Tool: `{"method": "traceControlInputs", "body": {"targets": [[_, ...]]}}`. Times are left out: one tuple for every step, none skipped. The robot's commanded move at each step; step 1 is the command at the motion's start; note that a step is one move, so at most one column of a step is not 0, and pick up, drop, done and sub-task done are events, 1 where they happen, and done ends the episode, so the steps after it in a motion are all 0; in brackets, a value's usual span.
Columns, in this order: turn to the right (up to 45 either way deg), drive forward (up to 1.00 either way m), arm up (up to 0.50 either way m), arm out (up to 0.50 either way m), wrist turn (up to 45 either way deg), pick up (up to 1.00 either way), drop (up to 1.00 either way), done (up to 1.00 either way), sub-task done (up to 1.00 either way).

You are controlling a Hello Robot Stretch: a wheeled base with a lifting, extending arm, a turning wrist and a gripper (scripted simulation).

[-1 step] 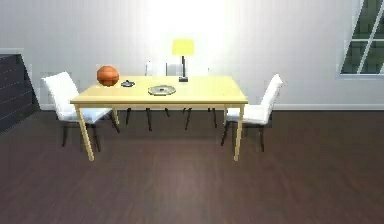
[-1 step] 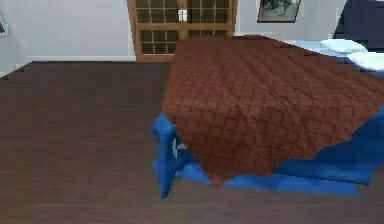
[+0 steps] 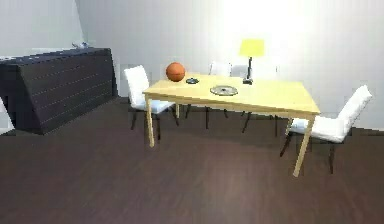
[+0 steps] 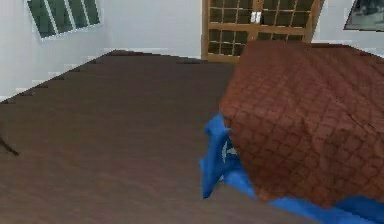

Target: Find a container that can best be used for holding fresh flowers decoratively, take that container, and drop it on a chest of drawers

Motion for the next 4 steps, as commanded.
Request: {"method": "traceControlInputs", "body": {"targets": [[0.0,1.00,0.00,0.00,0.0,0.00,0.00,0.00,0.00],[-3.0,0.00,0.00,0.00,0.0,0.00,0.00,0.00,0.00],[0.0,0.30,0.00,0.00,0.0,0.00,0.00,0.00,0.00],[-45.0,0.00,0.00,0.00,0.0,0.00,0.00,0.00,0.00]]}}
